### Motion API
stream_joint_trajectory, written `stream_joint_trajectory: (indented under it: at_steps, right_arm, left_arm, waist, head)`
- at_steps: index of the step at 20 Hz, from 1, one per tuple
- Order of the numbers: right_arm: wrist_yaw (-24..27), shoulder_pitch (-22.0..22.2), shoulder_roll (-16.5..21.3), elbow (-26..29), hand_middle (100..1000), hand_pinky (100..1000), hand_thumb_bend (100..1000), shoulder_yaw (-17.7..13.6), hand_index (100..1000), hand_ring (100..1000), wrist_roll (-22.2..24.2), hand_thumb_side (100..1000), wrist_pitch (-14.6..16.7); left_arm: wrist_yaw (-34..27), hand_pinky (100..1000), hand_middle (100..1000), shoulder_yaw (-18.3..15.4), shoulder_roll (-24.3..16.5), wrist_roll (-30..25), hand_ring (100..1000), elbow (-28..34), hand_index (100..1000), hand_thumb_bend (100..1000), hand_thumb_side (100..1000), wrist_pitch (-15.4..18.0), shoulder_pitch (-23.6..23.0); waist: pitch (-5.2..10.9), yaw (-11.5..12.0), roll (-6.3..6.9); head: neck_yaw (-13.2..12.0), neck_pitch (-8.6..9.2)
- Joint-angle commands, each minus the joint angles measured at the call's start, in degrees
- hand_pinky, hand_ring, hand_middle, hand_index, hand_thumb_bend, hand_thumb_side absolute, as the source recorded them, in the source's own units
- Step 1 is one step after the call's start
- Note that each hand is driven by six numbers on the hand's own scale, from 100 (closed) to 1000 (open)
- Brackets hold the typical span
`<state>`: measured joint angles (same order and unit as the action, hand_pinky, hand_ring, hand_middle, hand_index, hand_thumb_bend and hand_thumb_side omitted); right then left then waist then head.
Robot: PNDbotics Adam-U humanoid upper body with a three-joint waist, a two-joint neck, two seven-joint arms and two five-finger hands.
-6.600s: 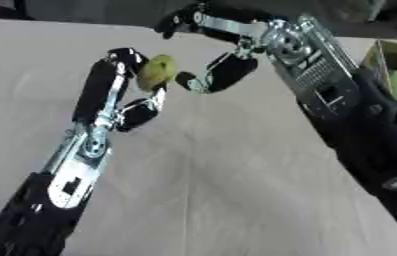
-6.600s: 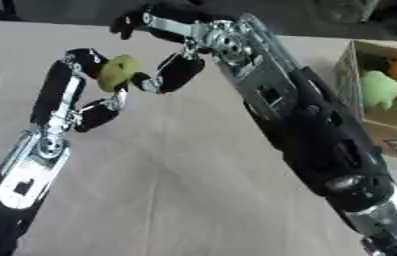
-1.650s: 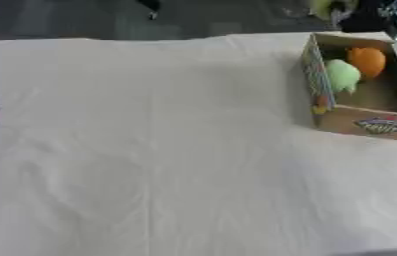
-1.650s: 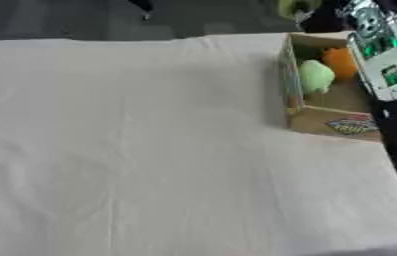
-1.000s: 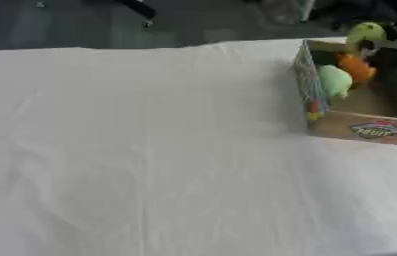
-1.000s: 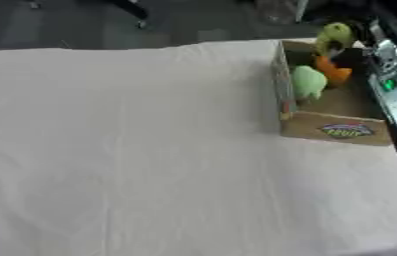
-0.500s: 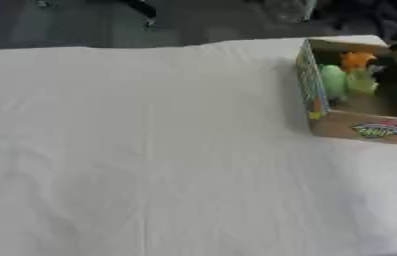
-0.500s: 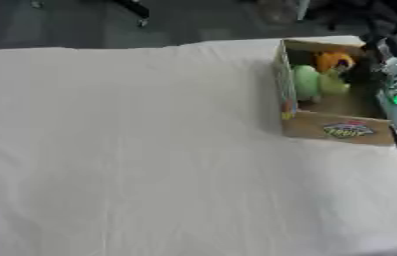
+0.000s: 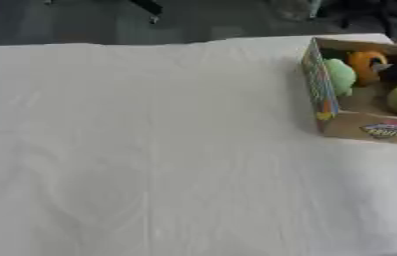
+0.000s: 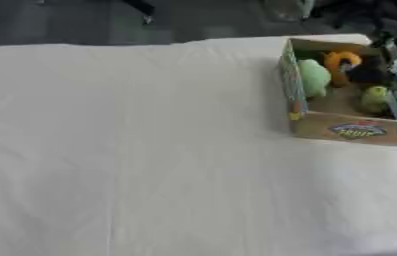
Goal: Pick up the objects with one hand, pass them to the other hand, and then place them into the box on the other side of the table.
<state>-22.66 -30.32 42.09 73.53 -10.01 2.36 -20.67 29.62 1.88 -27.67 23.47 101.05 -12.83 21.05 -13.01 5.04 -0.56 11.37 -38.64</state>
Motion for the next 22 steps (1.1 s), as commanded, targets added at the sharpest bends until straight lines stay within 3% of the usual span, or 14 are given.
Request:
stream_joint_trajectory:
  at_steps: [1, 2, 5, 8, 9, 10, 16, 18, 22]
  right_arm:
    - [6.1, -1.5, 0.4, 3.4, 841, 1000, 100, -1.8, 975, 1000, -3.0, 566, 0.2]
    - [10.6, -1.7, -0.5, 5.5, 845, 1000, 100, -2.3, 990, 1000, -5.2, 665, 1.1]
    - [22.8, -1.9, -2.9, 11.2, 855, 1000, 100, -2.0, 1000, 1000, -10.4, 713, 4.8]
    - [29.5, -2.0, -5.1, 15.6, 855, 1000, 100, -1.4, 1000, 1000, -12.7, 615, 8.1]
    - [30.8, -2.0, -5.8, 16.7, 851, 1000, 100, -1.3, 1000, 1000, -13.2, 456, 9.1]
    - [31.7, -1.9, -6.5, 17.6, 849, 1000, 100, -1.2, 1000, 1000, -13.5, 508, 9.9]
    - [34.4, -1.5, -11.8, 19.6, 849, 1000, 100, -1.3, 1000, 1000, -14.5, 526, 11.5]
    - [34.5, -1.3, -13.0, 19.4, 846, 1000, 100, -1.1, 1000, 1000, -14.2, 465, 11.4]
    - [34.5, -0.6, -15.1, 18.8, 845, 1000, 100, -1.0, 1000, 1000, -12.8, 504, 11.7]
  left_arm:
    - [-0.6, 634, 588, -1.5, -1.2, 0.8, 633, 0.8, 786, 361, 319, -0.2, 0.1]
    - [-1.3, 633, 587, -2.0, -0.7, 1.3, 632, 0.6, 787, 347, 341, -0.5, 0.0]
    - [-4.5, 628, 583, -3.5, 0.6, 3.5, 628, -0.1, 787, 275, 452, -0.9, 0.1]
    - [-9.9, 634, 584, -4.9, 1.6, 6.6, 629, -1.1, 784, 193, 658, -0.4, 0.6]
    - [-11.2, 635, 588, -5.2, 1.6, 7.6, 631, -1.4, 784, 190, 663, 0.0, 0.7]
    - [-12.2, 635, 590, -5.5, 1.8, 8.4, 633, -1.8, 788, 192, 669, 0.3, 0.8]
    - [-22.3, 655, 661, -6.8, 3.0, 10.8, 690, -4.5, 806, 189, 664, 2.4, 1.3]
    - [-25.3, 661, 666, -7.0, 3.4, 11.0, 694, -5.5, 806, 184, 656, 3.3, 1.5]
    - [-30.8, 671, 677, -7.4, 4.4, 10.7, 700, -7.5, 810, 200, 684, 5.6, 1.8]
  waist:
    - [0.80, -0.1, 0.10]
    - [0.84, 0.0, 0.19]
    - [1.02, 0.4, 0.40]
    - [1.17, 0.6, 0.53]
    - [1.18, 0.7, 0.53]
    - [1.19, 0.7, 0.50]
    - [1.37, 1.0, 0.24]
    - [1.38, 1.2, 0.21]
    - [1.23, 1.4, 0.16]
  head:
    - [-1.1, -0.02]
    - [-1.9, -0.17]
    - [-3.9, -0.56]
    - [-5.7, -0.93]
    - [-6.1, -0.89]
    - [-6.5, -0.82]
    - [-7.5, -0.78]
    - [-7.9, -0.78]
    - [-8.3, -0.78]
